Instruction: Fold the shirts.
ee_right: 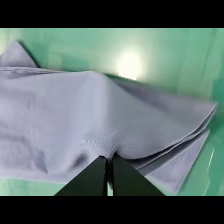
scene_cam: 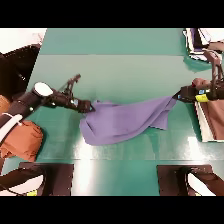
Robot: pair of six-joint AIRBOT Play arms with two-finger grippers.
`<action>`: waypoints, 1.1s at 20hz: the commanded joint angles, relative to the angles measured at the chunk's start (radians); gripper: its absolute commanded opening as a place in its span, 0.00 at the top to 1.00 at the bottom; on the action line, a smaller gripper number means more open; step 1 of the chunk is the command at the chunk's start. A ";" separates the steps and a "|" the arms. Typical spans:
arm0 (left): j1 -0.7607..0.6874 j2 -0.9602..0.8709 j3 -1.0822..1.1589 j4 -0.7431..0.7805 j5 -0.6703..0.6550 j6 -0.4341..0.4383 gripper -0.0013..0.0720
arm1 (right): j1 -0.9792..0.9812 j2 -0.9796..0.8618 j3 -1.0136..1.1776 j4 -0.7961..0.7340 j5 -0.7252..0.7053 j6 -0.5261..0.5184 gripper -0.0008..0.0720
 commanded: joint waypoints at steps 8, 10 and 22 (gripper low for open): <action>0.007 0.376 0.770 0.317 -0.102 -0.156 0.95 | 0.000 0.064 0.482 -0.013 0.046 -0.033 0.97; 0.007 0.399 0.865 0.317 -0.119 -0.186 0.95 | 0.000 0.110 0.543 -0.038 0.051 -0.033 0.97; 0.007 0.197 1.051 0.628 -0.142 -0.204 0.95 | 0.000 0.011 0.719 -0.089 0.345 0.138 0.97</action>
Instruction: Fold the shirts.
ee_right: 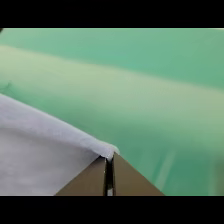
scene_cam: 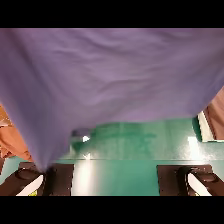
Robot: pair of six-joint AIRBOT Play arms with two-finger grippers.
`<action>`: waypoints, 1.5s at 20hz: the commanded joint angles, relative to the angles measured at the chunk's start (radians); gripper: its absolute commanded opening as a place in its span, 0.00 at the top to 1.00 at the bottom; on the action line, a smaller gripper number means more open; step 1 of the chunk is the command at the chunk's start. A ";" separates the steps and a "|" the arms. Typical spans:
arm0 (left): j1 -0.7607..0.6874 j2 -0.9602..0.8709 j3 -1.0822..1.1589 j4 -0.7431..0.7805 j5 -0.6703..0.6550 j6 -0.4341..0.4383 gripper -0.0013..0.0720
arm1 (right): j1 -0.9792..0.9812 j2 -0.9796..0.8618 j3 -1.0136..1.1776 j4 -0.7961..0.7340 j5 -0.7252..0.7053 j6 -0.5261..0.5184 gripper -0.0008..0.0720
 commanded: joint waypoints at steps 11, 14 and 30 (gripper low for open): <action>0.026 -0.875 0.009 0.161 -0.049 -0.011 0.95 | 0.000 -0.514 -0.350 -0.005 -0.205 0.008 0.97; 0.065 -0.874 0.019 0.159 -0.053 -0.044 0.08 | -0.008 -0.640 -0.260 0.004 -0.248 -0.002 0.96; -0.072 -0.293 -0.800 0.078 -0.071 -0.204 0.15 | -0.050 -0.294 -0.572 -0.004 -0.258 -0.045 0.48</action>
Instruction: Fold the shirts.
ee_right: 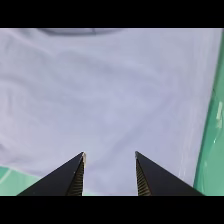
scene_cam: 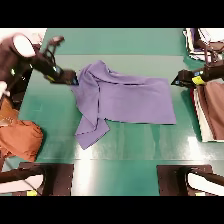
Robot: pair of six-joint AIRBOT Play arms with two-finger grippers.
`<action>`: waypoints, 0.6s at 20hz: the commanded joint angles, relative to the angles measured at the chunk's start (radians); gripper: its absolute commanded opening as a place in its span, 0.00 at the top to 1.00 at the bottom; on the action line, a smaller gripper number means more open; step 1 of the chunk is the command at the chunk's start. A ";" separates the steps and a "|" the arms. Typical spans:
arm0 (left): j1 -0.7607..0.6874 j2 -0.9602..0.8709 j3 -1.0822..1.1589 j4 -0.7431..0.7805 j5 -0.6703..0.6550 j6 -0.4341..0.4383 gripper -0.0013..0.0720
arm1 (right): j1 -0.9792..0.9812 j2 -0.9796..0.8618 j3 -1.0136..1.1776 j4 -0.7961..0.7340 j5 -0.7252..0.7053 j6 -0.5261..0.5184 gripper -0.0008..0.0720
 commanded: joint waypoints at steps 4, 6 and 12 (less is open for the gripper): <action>-0.262 0.190 -0.521 -0.004 0.257 -0.206 0.15 | -0.036 0.210 -0.173 0.001 -0.069 -0.004 0.48; -0.330 0.190 -0.586 -0.004 0.330 -0.238 0.15 | -0.047 0.246 -0.199 0.000 -0.080 -0.004 0.48; -0.416 0.173 -0.632 0.012 0.464 -0.335 0.15 | -0.065 0.270 -0.203 0.001 -0.071 -0.005 0.48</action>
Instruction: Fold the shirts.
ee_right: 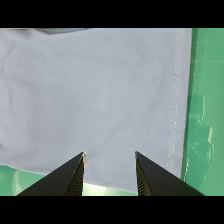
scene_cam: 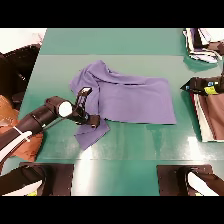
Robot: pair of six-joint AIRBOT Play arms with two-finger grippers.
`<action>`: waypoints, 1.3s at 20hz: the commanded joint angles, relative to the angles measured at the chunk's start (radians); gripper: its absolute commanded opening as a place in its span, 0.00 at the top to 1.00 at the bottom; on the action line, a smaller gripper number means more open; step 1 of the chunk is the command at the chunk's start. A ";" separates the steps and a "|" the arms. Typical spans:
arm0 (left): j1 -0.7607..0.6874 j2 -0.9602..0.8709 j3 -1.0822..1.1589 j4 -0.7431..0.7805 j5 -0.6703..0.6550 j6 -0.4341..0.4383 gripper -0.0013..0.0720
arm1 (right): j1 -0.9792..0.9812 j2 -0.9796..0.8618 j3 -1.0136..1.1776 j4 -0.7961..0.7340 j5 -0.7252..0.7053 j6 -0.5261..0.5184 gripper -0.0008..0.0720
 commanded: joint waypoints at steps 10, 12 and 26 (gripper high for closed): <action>-0.035 -0.025 -0.032 0.014 0.103 -0.064 0.90 | -0.006 0.015 -0.007 0.000 0.019 0.000 0.48; -0.031 -0.020 -0.032 0.057 0.095 -0.067 0.95 | -0.006 0.015 -0.007 0.000 0.028 0.000 0.48; 0.439 0.218 0.027 0.189 -0.093 0.112 0.95 | -0.378 0.017 -0.369 0.063 0.118 -0.045 0.24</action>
